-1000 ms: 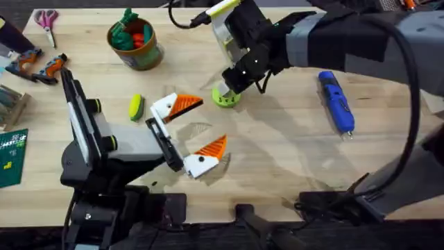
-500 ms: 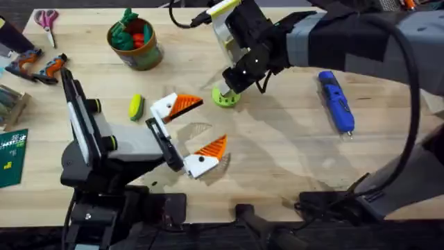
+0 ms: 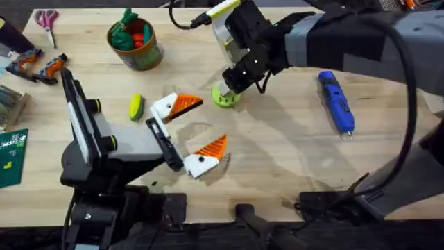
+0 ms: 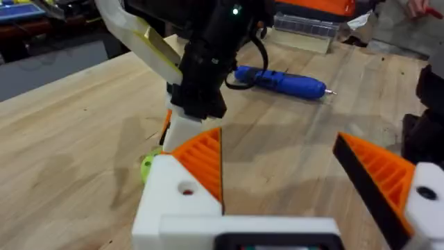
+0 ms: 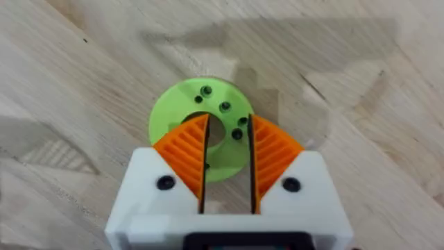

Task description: Pick up the gripper from the table and insert it into the empty holder that is missing its gripper. Then pick up a screw, insert it into the mounting hole, and use the screwdriver to tighten it. Finally, clean up the table by picking up the vegetable and placing it into the bucket.

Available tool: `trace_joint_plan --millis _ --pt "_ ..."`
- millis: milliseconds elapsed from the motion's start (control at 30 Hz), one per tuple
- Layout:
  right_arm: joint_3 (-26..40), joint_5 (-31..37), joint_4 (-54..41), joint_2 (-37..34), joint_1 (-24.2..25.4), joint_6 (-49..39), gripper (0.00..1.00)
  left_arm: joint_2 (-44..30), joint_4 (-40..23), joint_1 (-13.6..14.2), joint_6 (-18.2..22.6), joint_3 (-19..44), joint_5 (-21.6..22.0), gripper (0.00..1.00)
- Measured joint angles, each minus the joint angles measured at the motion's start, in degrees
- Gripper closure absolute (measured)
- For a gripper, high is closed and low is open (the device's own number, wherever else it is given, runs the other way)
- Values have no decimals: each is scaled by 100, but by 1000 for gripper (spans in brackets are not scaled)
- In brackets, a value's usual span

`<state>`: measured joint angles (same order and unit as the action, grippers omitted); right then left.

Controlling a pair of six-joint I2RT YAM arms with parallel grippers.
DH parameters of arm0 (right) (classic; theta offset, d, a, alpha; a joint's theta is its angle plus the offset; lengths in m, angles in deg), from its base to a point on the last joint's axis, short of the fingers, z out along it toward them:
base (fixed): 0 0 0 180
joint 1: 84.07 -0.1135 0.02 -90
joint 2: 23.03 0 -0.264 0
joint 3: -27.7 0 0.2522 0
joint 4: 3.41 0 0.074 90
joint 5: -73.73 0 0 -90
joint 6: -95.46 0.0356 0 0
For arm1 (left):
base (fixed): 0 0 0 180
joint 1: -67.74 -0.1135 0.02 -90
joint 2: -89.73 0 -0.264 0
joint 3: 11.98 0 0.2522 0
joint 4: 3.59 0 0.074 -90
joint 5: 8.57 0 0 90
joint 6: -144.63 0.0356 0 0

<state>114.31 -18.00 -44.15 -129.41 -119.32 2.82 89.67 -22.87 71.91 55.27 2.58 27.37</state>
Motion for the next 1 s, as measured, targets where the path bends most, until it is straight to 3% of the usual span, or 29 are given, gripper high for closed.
trace_joint_plan --millis 200,367,667,1000 --pt "8 0 2 -3 0 -2 681 0 -1 0 0 0 0 14" --pt "8 19 0 -3 0 -2 864 0 0 0 0 0 0 14" --pt "10 57 0 -3 0 -7 991 0 -2 0 0 0 0 15" --pt "10 82 2 -3 0 -20 995 0 -2 0 0 0 0 14"
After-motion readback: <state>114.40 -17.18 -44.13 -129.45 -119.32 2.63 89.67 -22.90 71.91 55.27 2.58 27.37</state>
